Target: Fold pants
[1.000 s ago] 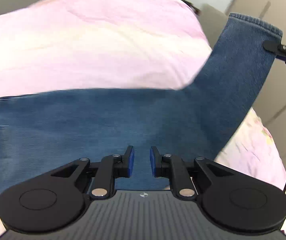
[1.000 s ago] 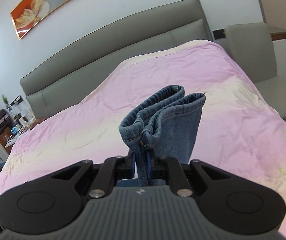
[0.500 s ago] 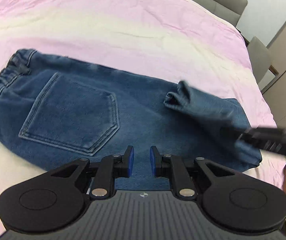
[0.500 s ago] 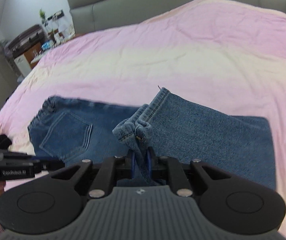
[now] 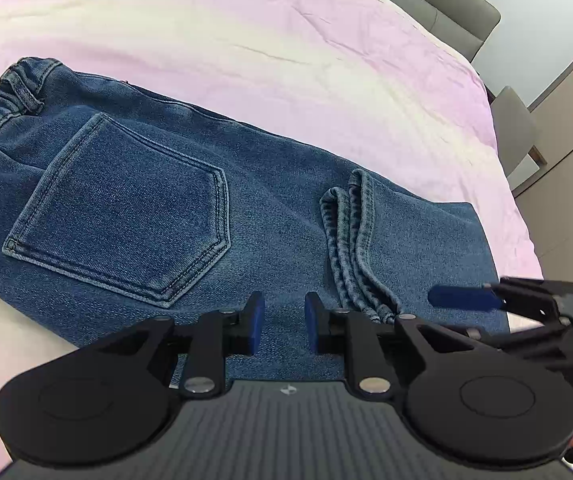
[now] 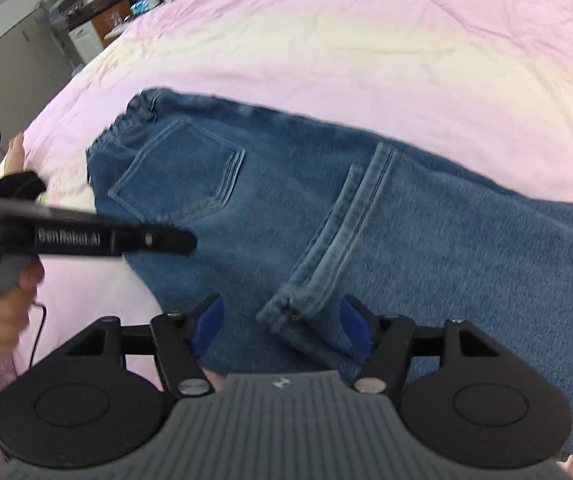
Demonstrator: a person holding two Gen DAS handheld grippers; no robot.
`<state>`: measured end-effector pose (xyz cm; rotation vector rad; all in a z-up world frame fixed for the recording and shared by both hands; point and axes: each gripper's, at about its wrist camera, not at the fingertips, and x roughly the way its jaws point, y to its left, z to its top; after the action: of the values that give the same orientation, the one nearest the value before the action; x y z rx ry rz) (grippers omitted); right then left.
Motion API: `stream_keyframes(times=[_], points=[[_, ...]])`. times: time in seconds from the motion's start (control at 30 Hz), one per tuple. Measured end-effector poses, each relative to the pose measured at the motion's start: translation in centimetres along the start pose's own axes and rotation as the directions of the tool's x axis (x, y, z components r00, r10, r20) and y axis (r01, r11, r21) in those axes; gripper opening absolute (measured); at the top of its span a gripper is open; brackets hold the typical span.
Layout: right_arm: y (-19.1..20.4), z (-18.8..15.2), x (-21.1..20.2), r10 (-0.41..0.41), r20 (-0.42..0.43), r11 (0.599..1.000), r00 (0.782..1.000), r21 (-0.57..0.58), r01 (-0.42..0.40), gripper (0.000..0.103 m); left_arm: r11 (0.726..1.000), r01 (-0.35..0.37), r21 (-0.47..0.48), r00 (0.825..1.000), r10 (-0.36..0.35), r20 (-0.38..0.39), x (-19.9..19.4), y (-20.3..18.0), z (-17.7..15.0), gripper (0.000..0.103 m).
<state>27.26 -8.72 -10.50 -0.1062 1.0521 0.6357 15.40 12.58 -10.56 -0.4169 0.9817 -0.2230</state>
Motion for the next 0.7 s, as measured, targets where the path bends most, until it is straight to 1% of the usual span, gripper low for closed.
stream_keyframes(times=[0.03,0.07,0.1,0.17,0.2,0.3,0.37,0.4,0.43,0.5,0.57,0.6,0.63,0.67,0.7], points=[[-0.1,0.4,0.7,-0.023,-0.002,1.000,1.000,0.020,0.023,0.055,1.000,0.000,-0.001,1.000,0.000,0.000,-0.1,-0.1,-0.1,0.023],[-0.5,0.6,1.4,-0.030,-0.014,0.998,0.999,0.050,0.031,0.042,1.000,0.002,0.001,1.000,-0.002,0.000,-0.2,-0.1,-0.3,0.023],[-1.0,0.7,2.0,-0.018,-0.037,0.996,0.999,0.086,0.021,0.030,1.000,0.002,0.005,1.000,-0.002,0.000,-0.5,-0.2,-0.5,0.023],[-1.9,0.5,3.8,-0.004,-0.077,0.986,0.997,0.166,0.017,0.021,1.000,0.001,0.010,1.000,-0.001,0.000,-1.0,-0.2,-0.8,0.024],[-2.2,0.2,4.2,0.011,-0.080,0.982,0.997,0.191,0.004,0.017,1.000,0.002,0.009,1.000,-0.002,0.001,-1.2,-0.2,-0.9,0.024],[-2.2,-0.3,3.4,0.037,-0.033,0.978,0.999,0.207,-0.030,0.012,1.000,0.031,-0.006,1.000,-0.031,-0.003,-1.6,0.0,-0.9,0.029],[-2.0,-0.6,1.8,0.059,0.011,0.979,0.998,0.194,-0.060,0.011,0.997,0.068,-0.040,0.998,-0.068,-0.003,-1.3,0.1,-0.6,0.035],[-1.9,-0.6,1.0,0.077,0.027,0.978,0.997,0.191,-0.081,0.008,0.994,0.094,-0.061,0.996,-0.094,0.001,-1.1,0.0,-0.4,0.036],[-1.7,-0.6,0.4,0.098,0.039,0.976,0.994,0.189,-0.103,0.007,0.990,0.117,-0.080,0.993,-0.117,0.004,-0.7,-0.1,-0.2,0.039],[-1.2,-0.7,-0.1,0.110,0.044,0.978,0.993,0.172,-0.116,0.007,0.983,0.147,-0.108,0.989,-0.147,0.002,0.3,-0.7,0.2,0.045],[-1.0,-0.7,0.3,0.101,0.043,0.982,0.994,0.157,-0.106,0.007,0.981,0.155,-0.115,0.987,-0.158,-0.012,1.5,-1.4,0.5,0.052],[-1.2,-0.8,0.8,0.116,0.038,0.976,0.993,0.180,-0.121,0.000,0.982,0.154,-0.114,0.987,-0.157,-0.021,2.1,-1.7,0.7,0.053],[-1.6,-1.0,1.7,0.214,0.032,0.949,0.976,0.229,-0.216,0.000,0.983,0.146,-0.110,0.988,-0.150,-0.032,2.8,-2.1,0.8,0.055],[-1.4,-1.3,2.6,0.285,0.025,0.923,0.958,0.262,-0.281,0.000,0.985,0.137,-0.107,0.989,-0.141,-0.039,3.4,-2.3,1.0,0.056],[-0.1,-1.3,3.4,0.247,-0.007,0.946,0.969,0.217,-0.240,0.000,0.987,0.125,-0.104,0.990,-0.130,-0.049,4.1,-2.5,1.1,0.057]])
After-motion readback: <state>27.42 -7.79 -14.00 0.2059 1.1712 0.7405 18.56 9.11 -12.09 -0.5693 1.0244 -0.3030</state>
